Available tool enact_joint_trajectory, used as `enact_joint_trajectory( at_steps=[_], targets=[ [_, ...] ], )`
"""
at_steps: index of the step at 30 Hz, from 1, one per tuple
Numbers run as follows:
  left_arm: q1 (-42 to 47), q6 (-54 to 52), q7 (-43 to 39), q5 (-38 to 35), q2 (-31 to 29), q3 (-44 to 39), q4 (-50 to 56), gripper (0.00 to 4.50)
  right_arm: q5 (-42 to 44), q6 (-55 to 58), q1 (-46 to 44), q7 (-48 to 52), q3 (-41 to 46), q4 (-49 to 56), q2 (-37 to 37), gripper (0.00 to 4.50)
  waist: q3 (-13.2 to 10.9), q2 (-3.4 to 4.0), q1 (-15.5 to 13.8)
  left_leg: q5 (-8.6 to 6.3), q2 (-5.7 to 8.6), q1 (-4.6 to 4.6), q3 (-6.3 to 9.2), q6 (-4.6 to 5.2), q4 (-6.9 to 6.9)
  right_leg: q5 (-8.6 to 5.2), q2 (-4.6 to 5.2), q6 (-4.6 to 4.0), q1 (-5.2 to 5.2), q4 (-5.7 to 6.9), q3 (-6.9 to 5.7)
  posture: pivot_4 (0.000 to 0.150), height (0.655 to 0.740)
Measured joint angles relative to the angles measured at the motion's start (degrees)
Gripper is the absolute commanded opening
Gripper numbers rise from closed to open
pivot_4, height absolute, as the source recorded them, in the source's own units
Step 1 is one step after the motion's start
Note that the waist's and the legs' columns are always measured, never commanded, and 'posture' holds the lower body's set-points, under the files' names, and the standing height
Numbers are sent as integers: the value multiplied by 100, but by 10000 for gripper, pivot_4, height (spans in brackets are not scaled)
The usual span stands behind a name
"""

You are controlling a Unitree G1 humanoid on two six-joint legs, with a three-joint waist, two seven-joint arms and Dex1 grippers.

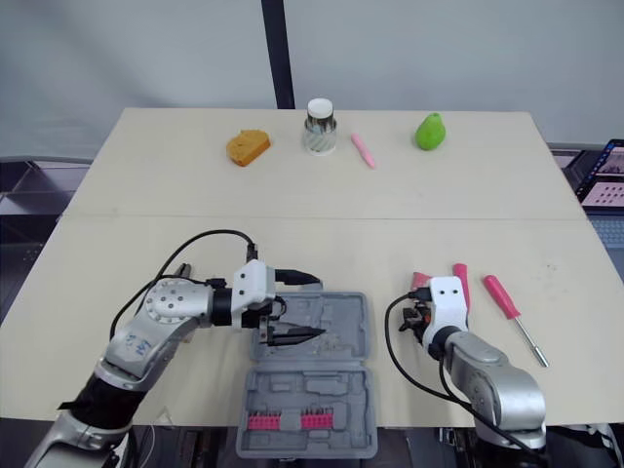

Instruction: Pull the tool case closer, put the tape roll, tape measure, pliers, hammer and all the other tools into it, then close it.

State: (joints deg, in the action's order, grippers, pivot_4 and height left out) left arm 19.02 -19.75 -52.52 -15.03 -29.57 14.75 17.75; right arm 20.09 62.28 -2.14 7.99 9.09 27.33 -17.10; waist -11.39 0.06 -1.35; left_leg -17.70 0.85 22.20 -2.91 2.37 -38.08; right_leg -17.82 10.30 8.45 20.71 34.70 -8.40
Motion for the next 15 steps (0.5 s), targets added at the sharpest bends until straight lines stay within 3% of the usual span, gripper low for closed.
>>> enact_joint_trajectory(
  at_steps=[3,6,7,8,15],
  targets=[
    [28,2,-7,5,21,12,-16,45000,-47,-26,10,0,0,-3,9,16098,0,0,0,0,0,0,0,0,0,0,0,0,0,0,0,1500,7400],
    [59,40,-12,26,24,12,-24,45000,-93,-79,16,-1,2,-30,16,8466,0,0,0,0,0,0,0,0,0,0,0,0,0,0,0,1500,7400],
    [59,51,-16,34,24,12,-26,45000,-112,-86,16,-4,12,-41,16,2586,0,0,1,0,0,0,0,0,0,0,0,0,0,0,0,1500,7400],
    [59,57,-20,41,23,12,-31,45000,-112,-87,16,-4,14,-43,16,179,0,0,1,0,0,0,0,0,0,0,0,0,1,0,0,1500,7400],
    [48,147,-151,107,-56,107,-48,45000,-34,26,71,63,12,50,-12,179,0,0,1,0,0,0,-1,0,1,0,0,0,1,0,1,1500,7400]
  ],
)
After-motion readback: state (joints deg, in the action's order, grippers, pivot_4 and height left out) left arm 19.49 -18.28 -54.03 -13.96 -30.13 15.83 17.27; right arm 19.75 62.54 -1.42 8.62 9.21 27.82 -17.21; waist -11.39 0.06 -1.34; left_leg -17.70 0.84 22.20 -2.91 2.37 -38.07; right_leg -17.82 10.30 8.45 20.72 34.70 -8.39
